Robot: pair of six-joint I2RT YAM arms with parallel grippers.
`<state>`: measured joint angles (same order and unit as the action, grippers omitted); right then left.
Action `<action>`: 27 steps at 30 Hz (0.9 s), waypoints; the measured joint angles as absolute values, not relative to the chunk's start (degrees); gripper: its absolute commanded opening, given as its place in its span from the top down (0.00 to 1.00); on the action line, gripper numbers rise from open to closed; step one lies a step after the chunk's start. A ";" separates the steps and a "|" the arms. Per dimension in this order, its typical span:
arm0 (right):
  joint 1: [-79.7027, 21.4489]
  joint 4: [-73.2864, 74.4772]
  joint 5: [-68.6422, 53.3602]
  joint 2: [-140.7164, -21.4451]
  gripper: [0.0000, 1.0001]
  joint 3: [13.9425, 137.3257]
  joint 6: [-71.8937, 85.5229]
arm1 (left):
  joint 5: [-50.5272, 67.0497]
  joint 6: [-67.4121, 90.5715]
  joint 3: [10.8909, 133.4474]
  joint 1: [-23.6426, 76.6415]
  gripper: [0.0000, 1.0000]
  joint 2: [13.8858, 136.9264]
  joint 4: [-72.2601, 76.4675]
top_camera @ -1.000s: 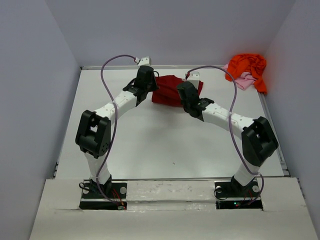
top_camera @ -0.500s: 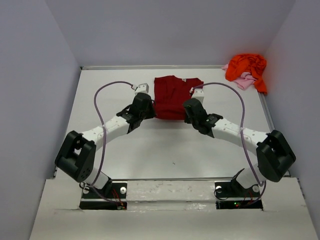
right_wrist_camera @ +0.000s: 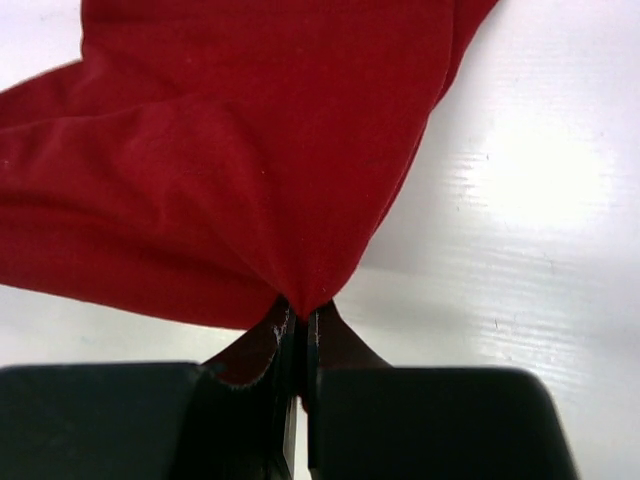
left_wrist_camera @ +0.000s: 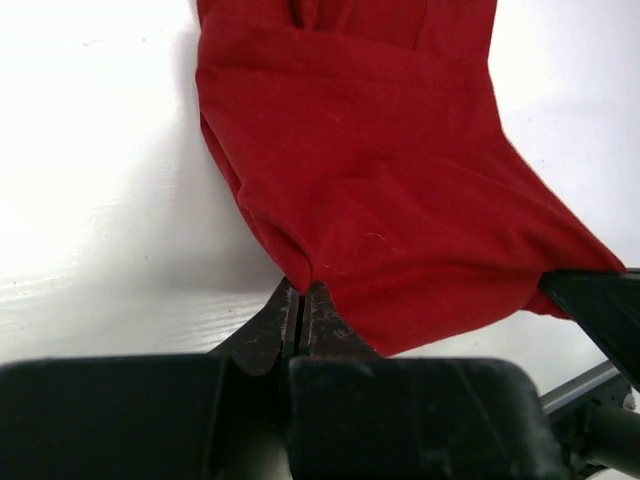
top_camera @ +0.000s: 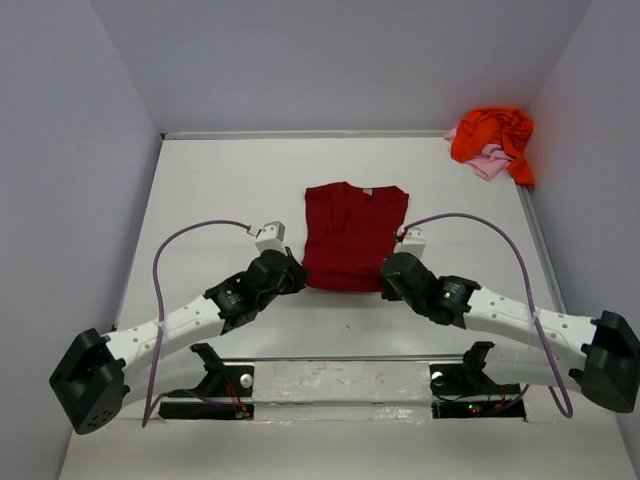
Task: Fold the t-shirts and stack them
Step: Fold the tshirt
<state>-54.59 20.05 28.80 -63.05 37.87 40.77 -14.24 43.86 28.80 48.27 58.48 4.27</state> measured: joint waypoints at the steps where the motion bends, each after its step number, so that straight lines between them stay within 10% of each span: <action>1: -54.87 21.30 28.77 -61.12 1.00 37.45 41.93 | -14.68 44.66 28.53 48.62 1.00 57.08 3.55; 9: -55.22 23.66 37.87 -55.02 1.00 38.83 43.20 | -18.61 42.52 36.25 48.38 1.00 64.20 3.81; 19: -44.56 11.55 45.71 -78.06 1.00 50.26 33.30 | -19.11 32.88 65.30 38.63 1.00 91.05 7.03; 20: -41.15 9.15 44.64 -82.06 0.91 52.49 31.97 | -18.83 32.36 67.96 37.80 0.89 93.69 7.11; 22: -37.10 6.59 43.62 -88.53 0.60 57.06 30.20 | -18.37 31.59 73.10 36.29 0.28 99.13 7.53; 24: -34.15 4.60 42.59 -94.85 0.43 61.84 27.75 | -18.09 31.03 76.05 34.89 0.03 102.94 7.49; 27: -31.38 3.62 42.37 -101.51 0.32 66.52 25.32 | -18.11 30.30 78.35 32.80 0.01 107.53 7.33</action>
<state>-31.38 3.62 42.37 -101.51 66.52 25.32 -18.11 30.30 78.35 32.80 107.53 7.33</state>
